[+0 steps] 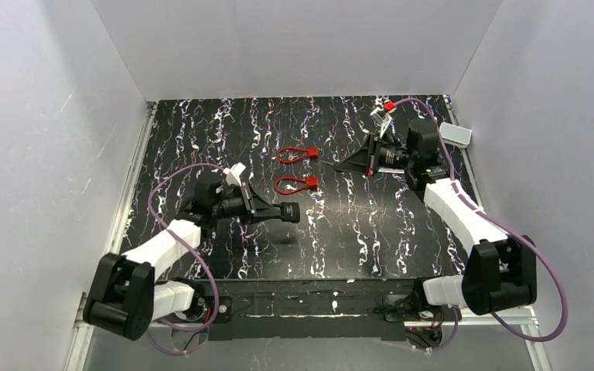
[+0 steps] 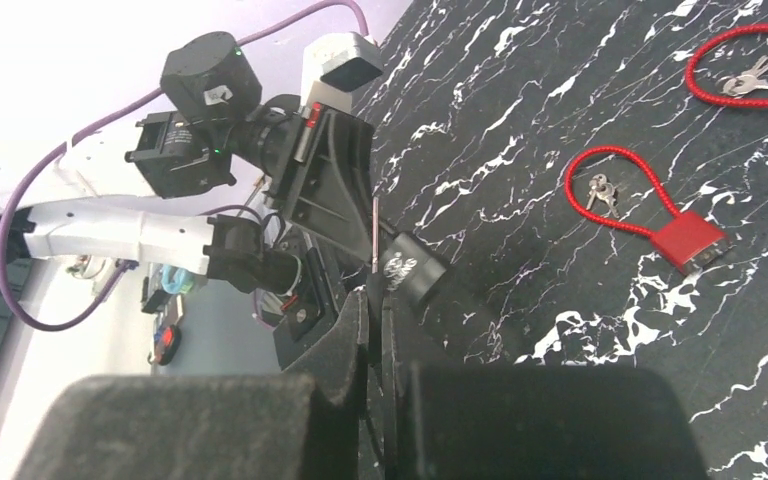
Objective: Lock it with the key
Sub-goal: Place the lock at the center of the board.
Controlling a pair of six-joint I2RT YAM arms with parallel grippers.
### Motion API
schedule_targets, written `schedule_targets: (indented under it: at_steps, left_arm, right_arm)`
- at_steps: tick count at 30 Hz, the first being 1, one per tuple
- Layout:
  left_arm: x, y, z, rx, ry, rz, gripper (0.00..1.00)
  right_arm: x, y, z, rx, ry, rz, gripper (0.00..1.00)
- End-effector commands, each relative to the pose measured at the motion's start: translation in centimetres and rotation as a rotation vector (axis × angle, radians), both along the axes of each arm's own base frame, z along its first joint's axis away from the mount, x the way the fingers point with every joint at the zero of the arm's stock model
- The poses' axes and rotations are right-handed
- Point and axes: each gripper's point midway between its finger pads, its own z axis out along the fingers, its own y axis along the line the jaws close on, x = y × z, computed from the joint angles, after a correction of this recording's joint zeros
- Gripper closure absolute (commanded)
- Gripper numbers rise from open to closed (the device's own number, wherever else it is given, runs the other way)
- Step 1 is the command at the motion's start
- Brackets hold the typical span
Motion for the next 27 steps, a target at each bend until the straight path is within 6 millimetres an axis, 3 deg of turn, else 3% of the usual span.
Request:
schedule_targets:
  at_steps: [1,7,17,24,27]
  left_arm:
    - [2.7,-0.1,-1.4,0.075,-0.062,0.070,1.00]
    - [3.5,-0.7,-4.4,0.132,0.012,0.044,1.00]
    - [4.9,-3.9,-5.9,0.134,0.059,-0.001,1.00]
    - [4.7,-3.5,-8.9,0.208,0.120,0.033,1.00]
    - [4.5,-3.1,-9.2,0.240,0.124,0.038,0.77]
  right_arm:
    - [-0.1,-0.4,0.4,-0.029,-0.081,-0.021,0.99]
    - [0.4,-0.2,-0.4,-0.023,-0.054,-0.010,0.99]
    - [0.1,-0.1,-0.5,-0.020,-0.035,0.002,0.99]
    - [0.0,-0.2,-0.2,-0.021,-0.043,0.000,0.99]
    - [0.0,-0.2,-0.3,-0.023,-0.039,0.002,0.99]
